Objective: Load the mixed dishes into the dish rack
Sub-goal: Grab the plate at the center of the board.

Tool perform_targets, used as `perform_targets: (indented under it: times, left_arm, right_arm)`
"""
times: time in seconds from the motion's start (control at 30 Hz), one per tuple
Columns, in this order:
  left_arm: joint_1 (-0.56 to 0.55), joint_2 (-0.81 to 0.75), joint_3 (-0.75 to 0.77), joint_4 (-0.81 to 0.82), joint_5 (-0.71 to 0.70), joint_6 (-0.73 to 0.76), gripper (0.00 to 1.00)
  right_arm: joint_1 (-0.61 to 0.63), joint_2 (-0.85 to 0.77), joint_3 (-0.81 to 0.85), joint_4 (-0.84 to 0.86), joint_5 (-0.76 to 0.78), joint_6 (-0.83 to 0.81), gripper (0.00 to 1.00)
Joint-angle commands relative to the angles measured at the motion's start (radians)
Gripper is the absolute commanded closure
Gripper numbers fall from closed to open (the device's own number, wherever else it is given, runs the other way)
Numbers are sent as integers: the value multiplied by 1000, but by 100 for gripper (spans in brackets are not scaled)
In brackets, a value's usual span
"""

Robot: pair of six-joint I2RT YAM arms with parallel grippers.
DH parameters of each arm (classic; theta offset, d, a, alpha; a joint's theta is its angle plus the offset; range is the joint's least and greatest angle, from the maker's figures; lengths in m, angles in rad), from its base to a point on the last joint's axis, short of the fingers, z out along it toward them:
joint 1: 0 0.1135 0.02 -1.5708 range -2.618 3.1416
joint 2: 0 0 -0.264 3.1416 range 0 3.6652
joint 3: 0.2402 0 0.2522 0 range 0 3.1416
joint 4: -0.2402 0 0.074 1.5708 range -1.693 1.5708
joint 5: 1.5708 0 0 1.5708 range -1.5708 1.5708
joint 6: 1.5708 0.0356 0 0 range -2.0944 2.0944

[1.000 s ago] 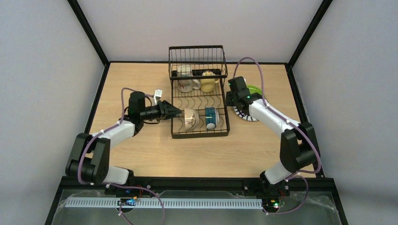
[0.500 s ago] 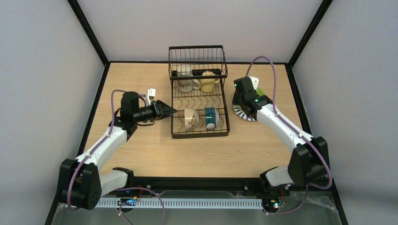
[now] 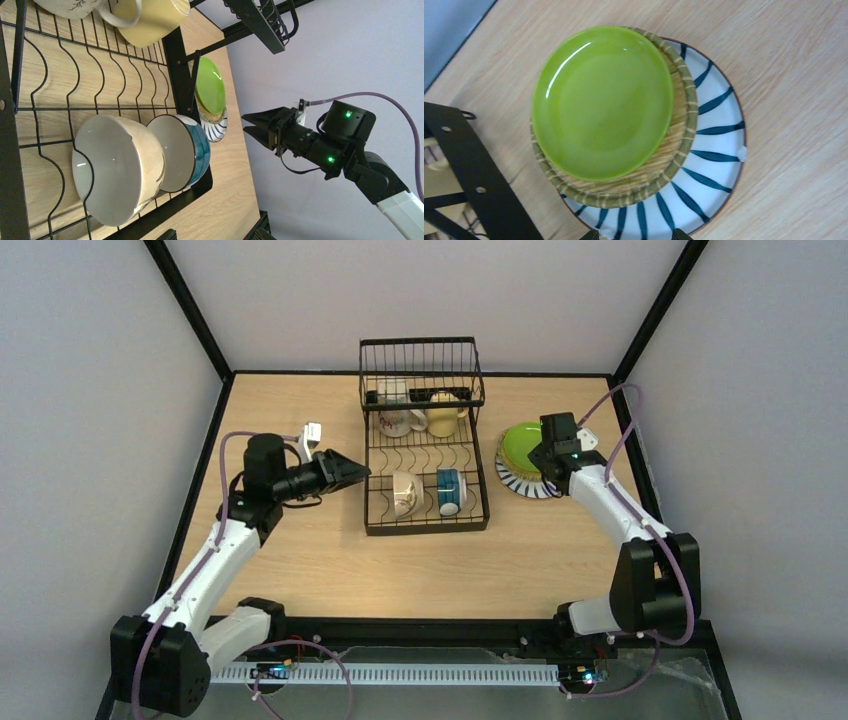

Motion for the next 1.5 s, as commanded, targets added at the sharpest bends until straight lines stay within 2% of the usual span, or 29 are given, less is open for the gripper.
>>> perform_targets:
  times: [0.0,0.43,1.47]
  left_arm:
    - [6,-13,20,-33,-4,-3,13]
    - [2,-67,-2,67,-22,-69,12]
    - [2,-122,-17,59,-73,-70,8]
  right_arm:
    - [-6,21,-5,84,-46,74,18]
    - [-68,76,-51,183,-81,144,19]
    - [-128,208,-116,347,-113,190,19]
